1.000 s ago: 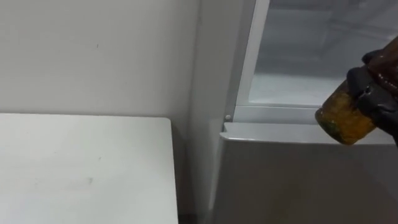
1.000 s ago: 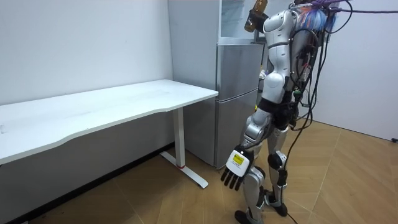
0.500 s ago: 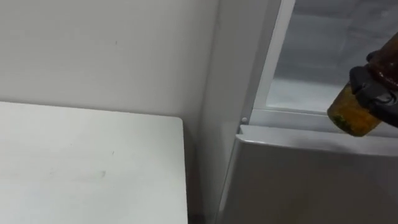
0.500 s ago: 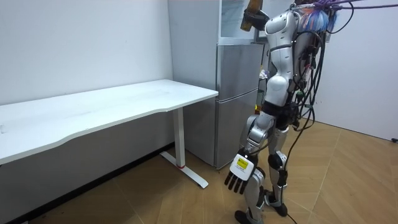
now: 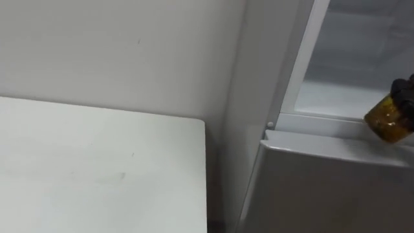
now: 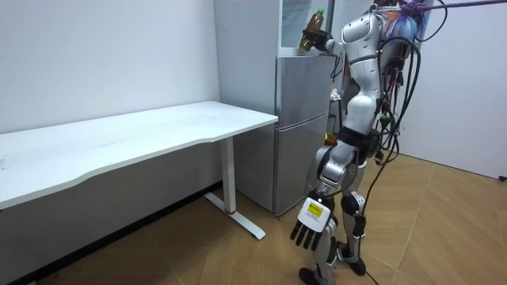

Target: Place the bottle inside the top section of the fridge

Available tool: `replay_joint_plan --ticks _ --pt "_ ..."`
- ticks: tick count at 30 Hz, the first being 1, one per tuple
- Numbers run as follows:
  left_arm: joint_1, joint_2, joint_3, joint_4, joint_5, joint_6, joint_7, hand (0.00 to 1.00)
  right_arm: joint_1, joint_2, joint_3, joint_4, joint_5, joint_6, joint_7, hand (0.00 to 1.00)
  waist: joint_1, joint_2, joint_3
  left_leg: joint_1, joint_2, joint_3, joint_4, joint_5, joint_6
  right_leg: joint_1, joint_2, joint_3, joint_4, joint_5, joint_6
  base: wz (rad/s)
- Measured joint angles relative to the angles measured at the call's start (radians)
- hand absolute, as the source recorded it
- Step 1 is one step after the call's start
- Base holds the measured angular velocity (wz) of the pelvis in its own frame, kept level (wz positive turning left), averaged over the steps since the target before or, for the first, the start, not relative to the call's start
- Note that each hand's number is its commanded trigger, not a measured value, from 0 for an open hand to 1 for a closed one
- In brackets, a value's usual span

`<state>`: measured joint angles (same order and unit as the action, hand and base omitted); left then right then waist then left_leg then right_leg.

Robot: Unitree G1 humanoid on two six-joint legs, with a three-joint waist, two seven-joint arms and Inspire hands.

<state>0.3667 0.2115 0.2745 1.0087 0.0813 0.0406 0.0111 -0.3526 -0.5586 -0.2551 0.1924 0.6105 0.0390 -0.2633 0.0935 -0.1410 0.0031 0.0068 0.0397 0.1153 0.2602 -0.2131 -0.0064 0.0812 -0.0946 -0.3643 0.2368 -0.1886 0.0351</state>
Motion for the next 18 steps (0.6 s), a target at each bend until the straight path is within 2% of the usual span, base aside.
replay_joint_plan --ticks 2,6,11,13,18 --pt "0.011 0.000 0.001 -0.016 0.000 0.005 -0.004 0.00 -0.020 -0.003 0.001 0.037 -0.005 0.017 -0.019 1.00 0.000 0.000 -0.0002 0.000 0.000 -0.004 0.002 0.001 -0.001 -0.001 -0.001 -0.007 0.000 0.000 0.000 0.04" --pt "0.037 0.000 0.001 -0.065 -0.001 0.004 -0.004 0.00 -0.035 -0.042 0.031 0.089 -0.005 0.030 -0.070 1.00 0.015 -0.001 -0.0008 0.006 -0.001 -0.004 -0.001 0.001 -0.001 0.005 -0.002 -0.014 0.000 0.000 0.000 0.01" --pt "0.041 0.002 0.005 -0.087 -0.011 0.004 0.000 0.00 -0.075 -0.114 0.114 0.189 0.015 0.033 -0.072 1.00 0.020 -0.011 -0.0026 0.021 -0.002 -0.008 -0.001 0.002 -0.001 0.020 -0.003 -0.019 0.000 0.000 0.000 0.00" --pt "0.041 0.006 0.005 -0.087 -0.023 0.004 0.004 0.00 -0.106 -0.123 0.119 0.210 0.023 0.065 -0.079 1.00 0.020 -0.019 -0.0034 0.019 -0.001 -0.009 -0.004 0.001 -0.001 0.019 -0.003 -0.021 0.001 -0.001 0.001 0.00" --pt "0.047 0.013 0.005 -0.087 -0.049 0.004 0.007 0.00 -0.142 -0.165 0.125 0.209 0.054 0.071 -0.090 1.00 0.017 -0.025 -0.0064 -0.002 0.000 -0.008 0.009 0.001 -0.001 0.005 -0.003 -0.024 0.002 -0.001 0.001 0.01"
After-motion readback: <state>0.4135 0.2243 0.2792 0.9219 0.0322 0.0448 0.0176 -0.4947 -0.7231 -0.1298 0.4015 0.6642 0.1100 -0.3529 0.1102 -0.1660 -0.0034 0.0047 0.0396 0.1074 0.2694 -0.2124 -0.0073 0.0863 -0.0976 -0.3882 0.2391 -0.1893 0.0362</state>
